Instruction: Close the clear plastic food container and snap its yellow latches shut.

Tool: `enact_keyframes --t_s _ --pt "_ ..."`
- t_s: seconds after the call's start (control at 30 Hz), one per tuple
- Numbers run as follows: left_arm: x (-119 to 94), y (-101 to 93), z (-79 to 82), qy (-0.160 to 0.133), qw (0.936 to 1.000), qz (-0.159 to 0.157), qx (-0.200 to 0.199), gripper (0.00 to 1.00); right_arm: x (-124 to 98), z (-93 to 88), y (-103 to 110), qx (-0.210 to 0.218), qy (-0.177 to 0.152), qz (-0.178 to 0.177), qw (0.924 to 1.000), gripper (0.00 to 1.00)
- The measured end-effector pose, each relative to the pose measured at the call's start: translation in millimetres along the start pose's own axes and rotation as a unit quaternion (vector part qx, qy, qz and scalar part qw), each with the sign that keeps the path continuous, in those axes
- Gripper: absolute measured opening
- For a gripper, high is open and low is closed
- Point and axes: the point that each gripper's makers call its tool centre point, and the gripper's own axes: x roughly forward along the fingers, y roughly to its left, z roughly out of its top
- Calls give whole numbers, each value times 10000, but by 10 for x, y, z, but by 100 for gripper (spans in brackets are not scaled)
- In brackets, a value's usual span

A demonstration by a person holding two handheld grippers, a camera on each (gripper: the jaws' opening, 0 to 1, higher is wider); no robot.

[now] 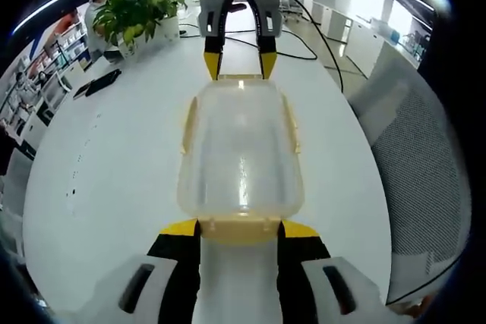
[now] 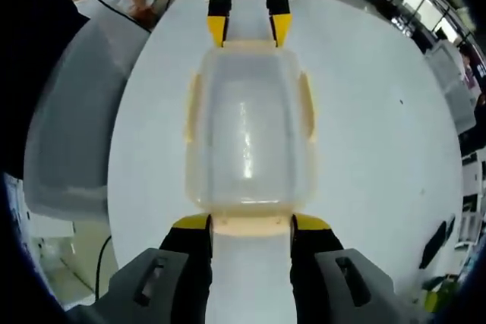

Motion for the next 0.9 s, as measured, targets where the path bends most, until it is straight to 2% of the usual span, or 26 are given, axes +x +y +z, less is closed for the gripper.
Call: enact_keyframes --t_s 0.43,0.6,0.9 --pt "20 -3 -25 46 10000 5 24 34 28 -41 18 -8 60 -24 10000 37" --pt "13 -29 -23 70 9999 32 69 34 36 -73 32 24 73 -92 9999 35" --pt "-50 -18 -2 -14 9999 165 -19 39 -52 -105 12 218 6 -318 9993 39"
